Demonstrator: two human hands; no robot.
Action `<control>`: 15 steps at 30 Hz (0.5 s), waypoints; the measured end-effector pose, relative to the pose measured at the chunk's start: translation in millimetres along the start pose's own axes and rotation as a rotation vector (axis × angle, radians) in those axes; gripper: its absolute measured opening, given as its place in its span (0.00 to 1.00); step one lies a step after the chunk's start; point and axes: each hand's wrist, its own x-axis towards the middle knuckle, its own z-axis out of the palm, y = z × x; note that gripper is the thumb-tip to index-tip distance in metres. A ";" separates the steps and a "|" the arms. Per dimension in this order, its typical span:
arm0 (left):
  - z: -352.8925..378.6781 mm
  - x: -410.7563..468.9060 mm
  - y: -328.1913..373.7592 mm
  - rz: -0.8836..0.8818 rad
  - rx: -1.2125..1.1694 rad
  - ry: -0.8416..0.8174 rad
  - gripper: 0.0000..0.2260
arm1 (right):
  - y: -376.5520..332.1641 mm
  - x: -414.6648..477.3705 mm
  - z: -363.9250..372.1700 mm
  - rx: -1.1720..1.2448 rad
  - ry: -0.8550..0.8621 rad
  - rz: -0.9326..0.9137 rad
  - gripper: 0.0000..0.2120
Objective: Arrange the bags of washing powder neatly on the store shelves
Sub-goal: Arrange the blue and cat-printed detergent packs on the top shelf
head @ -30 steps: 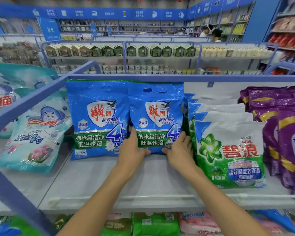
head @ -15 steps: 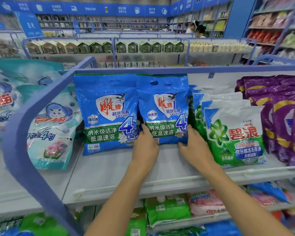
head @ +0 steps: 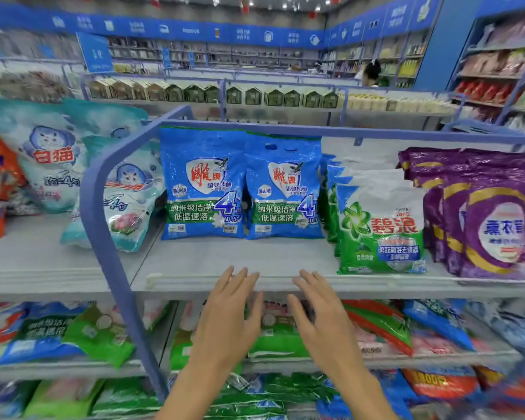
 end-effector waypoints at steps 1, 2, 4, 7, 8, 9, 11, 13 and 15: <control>-0.2 -14.7 1.9 0.001 0.000 0.010 0.20 | -1.0 -12.5 0.9 0.030 -0.007 0.010 0.22; -0.1 -29.3 2.3 -0.003 0.012 0.012 0.20 | -1.7 -24.4 1.8 0.056 -0.018 0.016 0.23; -0.8 -57.6 1.5 -0.043 0.035 0.010 0.21 | -2.2 -47.6 3.4 0.096 -0.058 0.025 0.23; -8.1 -101.0 1.1 -0.147 0.045 -0.032 0.22 | -4.6 -80.6 8.1 0.153 -0.122 0.051 0.22; -11.7 -115.1 0.4 -0.175 0.053 -0.039 0.23 | -6.3 -91.3 11.5 0.175 -0.143 0.061 0.23; -15.5 -129.1 -0.9 -0.207 0.065 -0.049 0.23 | -8.6 -101.6 15.2 0.203 -0.164 0.072 0.23; -24.7 -155.4 -5.1 -0.268 0.084 -0.057 0.23 | -16.3 -119.7 23.9 0.261 -0.212 0.095 0.25; -37.8 -177.5 -9.5 -0.322 0.061 -0.019 0.22 | -27.5 -133.9 33.5 0.298 -0.236 0.089 0.25; -53.8 -196.6 -13.2 -0.377 0.029 0.041 0.21 | -42.5 -143.2 43.5 0.340 -0.242 0.089 0.24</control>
